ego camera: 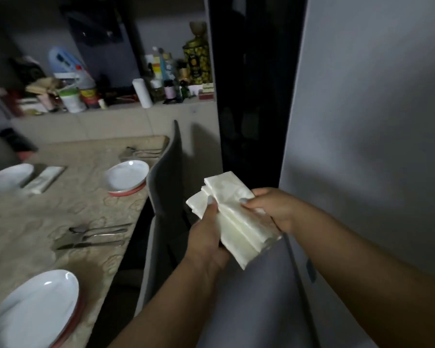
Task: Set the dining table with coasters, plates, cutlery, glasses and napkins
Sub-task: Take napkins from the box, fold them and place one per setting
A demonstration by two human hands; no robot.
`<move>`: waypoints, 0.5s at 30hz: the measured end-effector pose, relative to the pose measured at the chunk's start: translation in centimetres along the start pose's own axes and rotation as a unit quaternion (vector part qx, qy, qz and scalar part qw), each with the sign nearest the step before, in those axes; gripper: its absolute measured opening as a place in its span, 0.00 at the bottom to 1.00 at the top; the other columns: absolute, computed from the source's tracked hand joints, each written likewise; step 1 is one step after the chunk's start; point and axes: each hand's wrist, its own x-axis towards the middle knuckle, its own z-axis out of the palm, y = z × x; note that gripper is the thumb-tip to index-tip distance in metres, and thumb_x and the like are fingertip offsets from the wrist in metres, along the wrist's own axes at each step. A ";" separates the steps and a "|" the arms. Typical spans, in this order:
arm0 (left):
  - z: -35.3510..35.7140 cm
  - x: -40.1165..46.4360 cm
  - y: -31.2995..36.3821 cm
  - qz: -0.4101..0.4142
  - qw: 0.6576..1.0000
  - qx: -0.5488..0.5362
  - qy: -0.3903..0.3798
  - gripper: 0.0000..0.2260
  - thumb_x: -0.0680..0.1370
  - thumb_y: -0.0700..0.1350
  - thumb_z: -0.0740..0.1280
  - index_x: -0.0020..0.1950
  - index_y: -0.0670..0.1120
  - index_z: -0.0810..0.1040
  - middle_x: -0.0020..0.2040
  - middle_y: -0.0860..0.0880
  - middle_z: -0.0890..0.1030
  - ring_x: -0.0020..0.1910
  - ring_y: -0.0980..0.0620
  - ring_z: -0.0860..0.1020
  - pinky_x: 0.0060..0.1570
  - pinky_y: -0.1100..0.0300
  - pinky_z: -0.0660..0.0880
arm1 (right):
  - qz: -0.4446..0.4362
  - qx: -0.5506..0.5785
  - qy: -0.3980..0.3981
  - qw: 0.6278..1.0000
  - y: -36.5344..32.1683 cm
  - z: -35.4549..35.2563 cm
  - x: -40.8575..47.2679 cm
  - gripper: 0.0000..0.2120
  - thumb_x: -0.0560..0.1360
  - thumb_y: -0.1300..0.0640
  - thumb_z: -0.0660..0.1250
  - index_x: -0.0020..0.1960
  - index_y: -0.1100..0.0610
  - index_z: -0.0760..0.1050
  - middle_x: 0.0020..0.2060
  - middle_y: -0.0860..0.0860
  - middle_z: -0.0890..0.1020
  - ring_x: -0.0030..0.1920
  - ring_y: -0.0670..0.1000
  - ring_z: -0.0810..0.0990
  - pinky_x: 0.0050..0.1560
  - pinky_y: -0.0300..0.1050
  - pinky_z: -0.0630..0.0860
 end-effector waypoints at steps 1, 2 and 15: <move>-0.1 0.3 0.7 0.017 1.000 -0.009 0.015 0.24 0.73 0.57 0.71 0.59 0.41 0.78 0.53 0.37 0.83 0.52 0.36 0.82 0.59 0.35 0.73 | 0.001 -0.008 -0.027 1.000 -0.5 0.5 1.3 0.03 0.76 0.62 0.67 0.49 0.61 0.77 0.38 0.55 0.82 0.33 0.49 0.80 0.37 0.41 0.78; -0.4 0.5 1.4 0.035 0.999 -0.014 0.029 0.24 0.73 0.57 0.70 0.59 0.41 0.77 0.53 0.37 0.83 0.52 0.36 0.82 0.59 0.36 0.73 | 0.004 -0.016 -0.056 0.998 -1.0 1.3 2.6 0.04 0.76 0.62 0.67 0.50 0.61 0.77 0.40 0.55 0.82 0.35 0.50 0.81 0.39 0.43 0.78; -11.0 0.4 12.1 0.212 0.950 -0.152 0.174 0.24 0.77 0.60 0.63 0.64 0.43 0.75 0.55 0.38 0.82 0.53 0.39 0.82 0.55 0.42 0.76 | -0.063 -0.178 -0.302 0.935 -6.8 19.8 14.1 0.12 0.74 0.60 0.70 0.57 0.57 0.78 0.47 0.54 0.84 0.47 0.52 0.83 0.52 0.47 0.80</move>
